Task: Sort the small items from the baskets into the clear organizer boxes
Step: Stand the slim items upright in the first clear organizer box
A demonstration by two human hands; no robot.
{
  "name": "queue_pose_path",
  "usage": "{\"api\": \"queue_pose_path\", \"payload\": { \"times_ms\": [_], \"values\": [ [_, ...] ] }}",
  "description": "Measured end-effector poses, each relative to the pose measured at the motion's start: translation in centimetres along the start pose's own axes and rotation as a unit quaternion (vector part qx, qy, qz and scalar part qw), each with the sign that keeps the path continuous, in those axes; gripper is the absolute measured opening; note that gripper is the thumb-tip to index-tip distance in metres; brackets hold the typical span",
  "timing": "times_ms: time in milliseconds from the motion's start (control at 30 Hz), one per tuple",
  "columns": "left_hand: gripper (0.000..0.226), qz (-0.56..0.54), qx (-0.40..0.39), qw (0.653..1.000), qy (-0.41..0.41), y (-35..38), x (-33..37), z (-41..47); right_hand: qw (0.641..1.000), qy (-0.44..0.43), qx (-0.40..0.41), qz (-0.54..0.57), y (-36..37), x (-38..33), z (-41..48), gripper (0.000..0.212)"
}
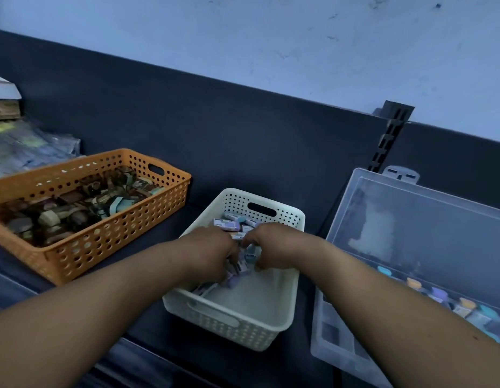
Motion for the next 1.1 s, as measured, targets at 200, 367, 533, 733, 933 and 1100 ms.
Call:
{"api": "queue_pose_path", "payload": {
  "times_ms": [200, 367, 533, 733, 933, 1100],
  "values": [
    [0.03, 0.075, 0.008, 0.997, 0.033, 0.5, 0.5, 0.1, 1.0, -0.002, -0.027, -0.011, 1.1, 0.2, 1.3, 0.048],
    [0.012, 0.048, 0.05, 0.997, 0.026, -0.3, 0.5, -0.1, 1.0, 0.007, -0.015, -0.004, 1.8, 0.5, 1.7, 0.039],
    [0.007, -0.094, 0.056, 0.993, -0.03, -1.2, -0.2, -0.2, 0.997, 0.031, 0.035, 0.067, -0.1, 1.2, 1.1, 0.034],
    [0.024, -0.315, 0.092, 0.94, -0.096, -3.1, -0.1, -0.4, 0.972, 0.062, 0.137, 0.183, -3.8, 2.9, -1.6, 0.021],
    [0.017, -0.367, 0.118, 0.919, -0.08, -5.9, 3.4, 1.3, 0.934, 0.1, 0.193, 0.284, -7.2, 6.2, -6.7, 0.02],
    [0.019, -0.396, 0.163, 0.902, -0.051, -7.5, 8.9, 3.5, 0.928, 0.113, 0.235, 0.265, -9.0, 10.0, -12.6, 0.016]
  ]
}}
Point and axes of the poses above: each hand's wrist, its own z-axis towards the middle knuckle, its own y-axis out of the palm, x = y × z, the point moved 9 cm from there along z, towards the middle knuckle, and after that the axes turned 13 degrees about x, right-handed, at the moved point
